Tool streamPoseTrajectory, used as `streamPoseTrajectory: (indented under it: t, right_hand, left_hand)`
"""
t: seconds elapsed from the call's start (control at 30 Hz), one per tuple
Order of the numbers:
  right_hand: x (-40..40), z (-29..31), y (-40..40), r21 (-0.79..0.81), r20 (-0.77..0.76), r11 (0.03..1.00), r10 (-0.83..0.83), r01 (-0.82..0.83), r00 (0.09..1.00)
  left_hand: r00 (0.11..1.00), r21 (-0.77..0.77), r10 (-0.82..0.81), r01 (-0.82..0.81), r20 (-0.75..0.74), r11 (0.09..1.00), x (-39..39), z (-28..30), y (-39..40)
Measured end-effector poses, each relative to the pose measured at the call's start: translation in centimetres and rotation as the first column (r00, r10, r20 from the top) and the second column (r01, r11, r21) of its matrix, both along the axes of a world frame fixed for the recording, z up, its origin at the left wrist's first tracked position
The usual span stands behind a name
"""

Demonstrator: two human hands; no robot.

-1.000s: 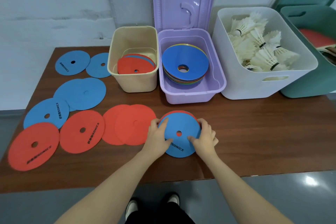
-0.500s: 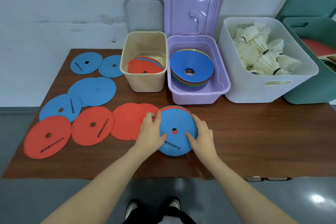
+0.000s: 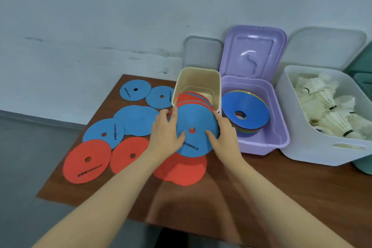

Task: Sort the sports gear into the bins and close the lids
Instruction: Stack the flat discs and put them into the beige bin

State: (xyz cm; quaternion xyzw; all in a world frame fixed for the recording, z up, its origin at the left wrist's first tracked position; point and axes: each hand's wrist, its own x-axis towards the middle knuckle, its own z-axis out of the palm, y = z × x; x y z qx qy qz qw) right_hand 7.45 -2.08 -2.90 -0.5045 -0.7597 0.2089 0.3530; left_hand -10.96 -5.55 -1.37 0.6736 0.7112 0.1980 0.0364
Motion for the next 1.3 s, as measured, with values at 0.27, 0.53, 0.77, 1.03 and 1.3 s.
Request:
streamPoseTrajectory:
  t: [0.27, 0.53, 0.77, 1.03, 1.3]
  right_hand:
    - [-1.8, 4.2, 10.3, 0.084, 0.120, 0.992, -0.108, 0.098, 0.987]
    - [-4.1, 2.5, 17.8, -0.031, 0.271, 0.974, -0.209, 0.225, 0.940]
    - [-3.5, -0.1, 17.9, -0.068, 0.553, 0.952, -0.212, 0.297, 0.806]
    - [-2.9, 0.6, 12.7, 0.042, 0.417, 0.978, -0.203, 0.204, 0.886]
    - [-1.5, -0.1, 5.3, 0.132, 0.378, 0.989, -0.113, 0.068, 0.919]
  left_hand:
    - [0.999, 0.048, -0.043, 0.043, -0.004, 0.998, -1.7, 3.1, 11.2]
    - [0.991, -0.114, -0.098, 0.088, -0.089, 0.990, -3.2, 1.5, 20.6]
    - [0.957, -0.249, -0.224, 0.175, -0.183, 0.952, -4.5, -0.9, 21.8]
    - [0.969, -0.076, -0.193, 0.183, -0.157, 0.980, -4.6, 0.5, 16.0]
    - [0.977, 0.027, -0.139, 0.145, -0.161, 0.989, -3.3, 0.7, 6.8]
